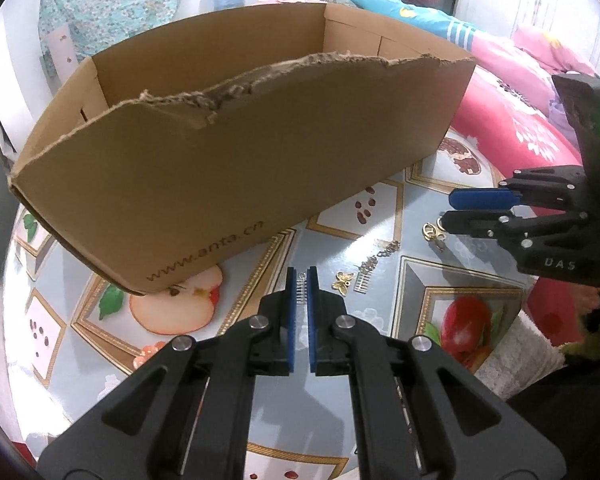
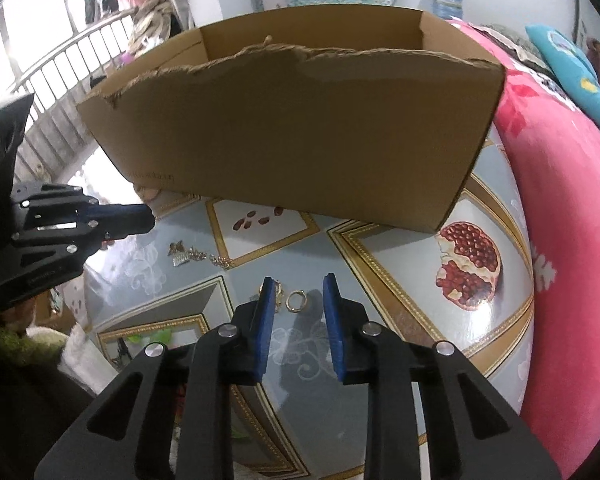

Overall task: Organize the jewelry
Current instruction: 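Close the right gripper on a gold hoop earring while the left holds the charm, then carry both items into the box and open both grippers, then withdraw both grippers from the box back over the table jewelry, then close the right gripper on the second gold hoop earring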

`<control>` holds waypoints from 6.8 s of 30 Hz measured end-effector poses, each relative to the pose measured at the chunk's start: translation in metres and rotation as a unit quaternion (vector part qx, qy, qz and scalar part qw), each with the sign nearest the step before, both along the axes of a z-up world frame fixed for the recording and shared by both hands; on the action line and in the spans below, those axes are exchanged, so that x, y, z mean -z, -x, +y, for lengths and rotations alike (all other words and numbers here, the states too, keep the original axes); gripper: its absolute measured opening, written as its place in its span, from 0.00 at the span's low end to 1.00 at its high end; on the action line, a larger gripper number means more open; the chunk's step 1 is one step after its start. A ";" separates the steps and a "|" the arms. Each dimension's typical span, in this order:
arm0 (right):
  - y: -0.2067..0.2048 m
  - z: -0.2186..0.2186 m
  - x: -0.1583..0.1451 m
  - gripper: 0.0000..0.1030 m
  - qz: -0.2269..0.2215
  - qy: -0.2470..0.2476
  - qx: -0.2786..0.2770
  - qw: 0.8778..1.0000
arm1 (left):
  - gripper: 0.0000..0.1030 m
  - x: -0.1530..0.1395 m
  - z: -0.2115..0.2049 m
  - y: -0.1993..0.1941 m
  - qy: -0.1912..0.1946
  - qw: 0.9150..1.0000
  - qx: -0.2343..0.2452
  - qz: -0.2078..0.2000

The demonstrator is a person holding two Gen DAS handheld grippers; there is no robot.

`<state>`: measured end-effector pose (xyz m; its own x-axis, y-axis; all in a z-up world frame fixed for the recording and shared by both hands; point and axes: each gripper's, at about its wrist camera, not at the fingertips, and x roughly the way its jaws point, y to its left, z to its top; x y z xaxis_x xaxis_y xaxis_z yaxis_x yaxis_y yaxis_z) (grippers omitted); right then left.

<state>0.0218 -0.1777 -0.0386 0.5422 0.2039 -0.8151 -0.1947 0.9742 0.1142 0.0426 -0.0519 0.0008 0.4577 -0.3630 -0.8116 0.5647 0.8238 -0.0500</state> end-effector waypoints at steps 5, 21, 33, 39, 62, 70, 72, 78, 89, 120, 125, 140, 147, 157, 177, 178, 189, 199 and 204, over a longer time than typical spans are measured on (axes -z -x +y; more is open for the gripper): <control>-0.003 0.006 0.004 0.24 0.004 0.023 -0.015 1.000 | 0.04 0.003 -0.003 -0.001 0.004 1.000 0.003 0.004; -0.005 -0.007 0.005 0.05 0.019 -0.025 -0.005 0.999 | 0.04 0.007 -0.002 -0.002 0.008 1.000 -0.002 0.009; 0.006 -0.016 -0.003 0.05 0.007 -0.020 0.016 1.000 | 0.04 0.005 -0.003 0.005 0.007 1.000 -0.001 0.001; 0.006 0.002 0.007 0.05 0.012 0.037 -0.014 0.999 | 0.04 0.003 -0.001 0.008 0.009 1.000 -0.002 -0.003; -0.009 0.018 0.005 0.20 -0.003 0.088 -0.162 0.983 | 0.04 0.008 0.001 0.004 0.007 1.000 -0.008 0.005; -0.021 -0.002 0.008 0.12 0.012 0.009 -0.146 0.989 | 0.04 0.011 -0.002 0.000 0.002 1.000 -0.010 0.011; -0.020 -0.008 0.009 0.12 0.014 -0.018 -0.130 0.991 | 0.04 0.011 -0.002 -0.001 0.003 1.000 -0.010 0.011; -0.012 -0.025 0.006 0.12 0.015 -0.059 -0.088 0.994 | 0.04 0.009 -0.002 0.002 0.009 1.000 -0.007 0.008; 0.005 -0.034 -0.084 0.12 -0.100 -0.108 -0.078 0.986 | 0.04 -0.051 0.021 0.018 0.081 0.996 0.032 -0.028; -0.226 -0.006 -0.039 0.13 0.171 -0.086 -0.042 0.981 | 0.13 -0.037 -0.036 -0.191 0.069 0.981 -0.033 0.176; -0.230 -0.007 -0.043 0.23 0.155 -0.084 -0.035 0.984 | 0.14 -0.035 -0.033 -0.194 0.074 0.980 -0.048 0.178; -0.099 -0.048 -0.132 0.48 -0.078 -0.149 -0.038 0.985 | 0.43 -0.116 0.027 -0.085 0.183 0.983 -0.006 -0.029; -0.001 -0.062 -0.109 0.57 -0.100 -0.180 -0.016 0.978 | 0.50 -0.103 0.047 -0.004 0.170 0.984 0.003 -0.059; 0.018 -0.013 -0.010 0.37 0.016 -0.125 0.023 0.992 | 0.42 -0.027 -0.010 0.026 0.040 0.998 0.034 -0.033; 0.005 0.027 -0.003 0.27 0.001 -0.014 0.004 1.000 | 0.36 0.007 -0.019 0.024 0.027 0.999 0.039 -0.012; 0.006 0.029 -0.002 0.26 -0.006 -0.012 0.001 1.000 | 0.36 0.008 -0.019 0.024 0.027 0.999 0.039 -0.013; 0.004 0.047 0.006 0.16 -0.007 0.035 -0.029 0.999 | 0.36 0.013 -0.015 0.022 0.030 0.999 0.039 -0.003; -0.001 0.042 0.007 0.12 0.003 0.049 -0.035 0.998 | 0.36 0.016 -0.013 0.021 0.030 0.999 0.038 0.000; -0.001 0.045 0.008 0.11 0.002 0.052 -0.037 0.998 | 0.36 0.015 -0.011 0.022 0.034 0.999 0.035 0.000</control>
